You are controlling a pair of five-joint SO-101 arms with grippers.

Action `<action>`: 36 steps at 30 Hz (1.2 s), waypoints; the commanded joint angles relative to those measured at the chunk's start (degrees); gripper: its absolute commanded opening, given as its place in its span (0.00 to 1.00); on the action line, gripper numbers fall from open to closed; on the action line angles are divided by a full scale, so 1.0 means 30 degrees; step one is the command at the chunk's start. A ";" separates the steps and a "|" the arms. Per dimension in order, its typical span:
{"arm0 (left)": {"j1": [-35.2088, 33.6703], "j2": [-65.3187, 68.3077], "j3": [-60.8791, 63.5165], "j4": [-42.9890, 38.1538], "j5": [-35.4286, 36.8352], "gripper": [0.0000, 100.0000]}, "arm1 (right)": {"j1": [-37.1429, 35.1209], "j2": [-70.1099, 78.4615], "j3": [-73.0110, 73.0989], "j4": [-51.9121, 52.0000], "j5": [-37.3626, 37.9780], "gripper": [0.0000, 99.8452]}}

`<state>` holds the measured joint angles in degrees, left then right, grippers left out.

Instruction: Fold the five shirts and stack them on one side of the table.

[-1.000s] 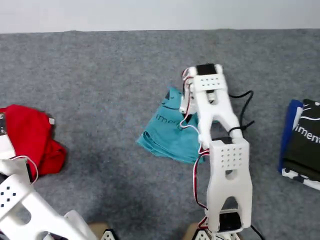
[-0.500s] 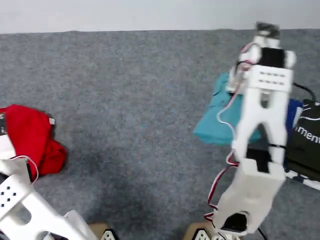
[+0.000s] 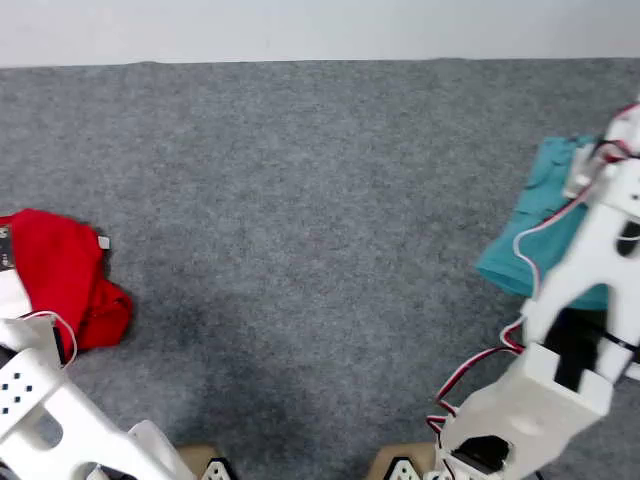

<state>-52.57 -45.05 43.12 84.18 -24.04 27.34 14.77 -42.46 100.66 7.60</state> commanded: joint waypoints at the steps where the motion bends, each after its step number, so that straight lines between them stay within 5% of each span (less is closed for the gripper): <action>1: -0.0029 -0.0410 -0.0103 -0.0147 -0.0117 0.02 | 0.1714 -0.1245 -0.0293 0.0777 0.1055 0.01; 22: -0.0117 -0.0410 -0.0073 -0.0088 -0.0117 0.02 | 0.4410 -0.1626 -0.0322 0.0659 0.2491 0.01; 36: -0.0117 -0.0410 -0.0073 0.0147 -0.0117 0.02 | 0.6227 0.3883 -0.0381 -0.5172 0.3722 0.01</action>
<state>-52.57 -45.05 43.12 84.18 -24.04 44.75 25.58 -42.46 89.49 17.19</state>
